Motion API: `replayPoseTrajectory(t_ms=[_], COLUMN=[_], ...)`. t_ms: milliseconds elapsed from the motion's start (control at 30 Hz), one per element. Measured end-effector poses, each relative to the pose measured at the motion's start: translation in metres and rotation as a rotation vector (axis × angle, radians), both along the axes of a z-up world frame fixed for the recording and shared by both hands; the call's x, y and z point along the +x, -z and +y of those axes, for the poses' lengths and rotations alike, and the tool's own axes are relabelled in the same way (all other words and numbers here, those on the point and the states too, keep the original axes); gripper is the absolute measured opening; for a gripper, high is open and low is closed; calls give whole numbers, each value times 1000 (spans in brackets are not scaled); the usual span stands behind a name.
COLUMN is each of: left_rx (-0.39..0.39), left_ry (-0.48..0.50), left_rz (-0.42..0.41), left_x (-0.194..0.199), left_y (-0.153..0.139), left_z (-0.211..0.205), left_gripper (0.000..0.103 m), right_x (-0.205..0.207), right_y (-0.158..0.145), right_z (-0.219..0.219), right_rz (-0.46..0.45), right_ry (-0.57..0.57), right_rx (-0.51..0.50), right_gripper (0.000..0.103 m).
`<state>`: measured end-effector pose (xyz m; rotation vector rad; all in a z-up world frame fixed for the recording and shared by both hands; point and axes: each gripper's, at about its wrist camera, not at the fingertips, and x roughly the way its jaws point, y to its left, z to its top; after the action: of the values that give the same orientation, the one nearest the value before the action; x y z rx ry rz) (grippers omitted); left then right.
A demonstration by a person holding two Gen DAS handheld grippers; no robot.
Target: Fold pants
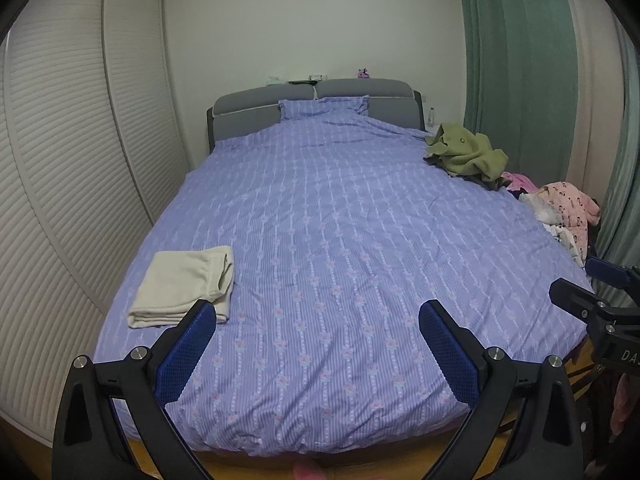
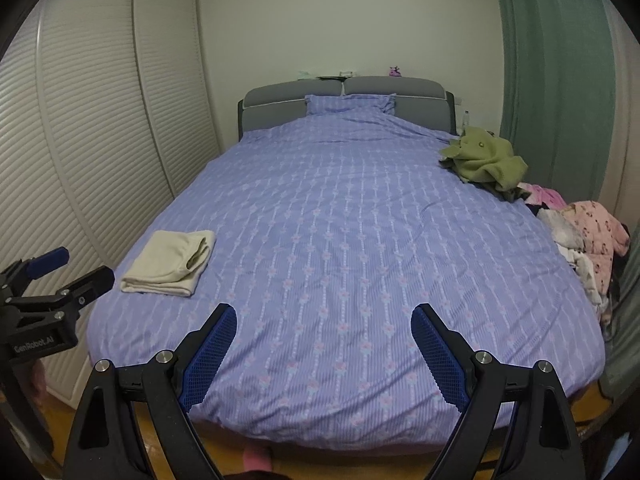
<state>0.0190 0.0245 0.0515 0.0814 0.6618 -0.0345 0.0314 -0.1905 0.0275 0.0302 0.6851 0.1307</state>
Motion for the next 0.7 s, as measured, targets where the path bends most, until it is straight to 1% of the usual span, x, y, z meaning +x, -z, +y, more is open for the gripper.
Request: replayPoseTrajectory(t_ms=[300,700], left_rx=[-35,-34], left_ry=[9,6], left_rz=[-10,-25], left_x=[-9,-16], left_y=[-5,-9], left_z=[0,-1], left_gripper=[103,103], right_x=[-15,-20], right_y=[-3,-10], right_z=[-10,-8], right_rz=[-10,-37], right_ry=[18,9], right_rx=[25,14], right_gripper=[90,90])
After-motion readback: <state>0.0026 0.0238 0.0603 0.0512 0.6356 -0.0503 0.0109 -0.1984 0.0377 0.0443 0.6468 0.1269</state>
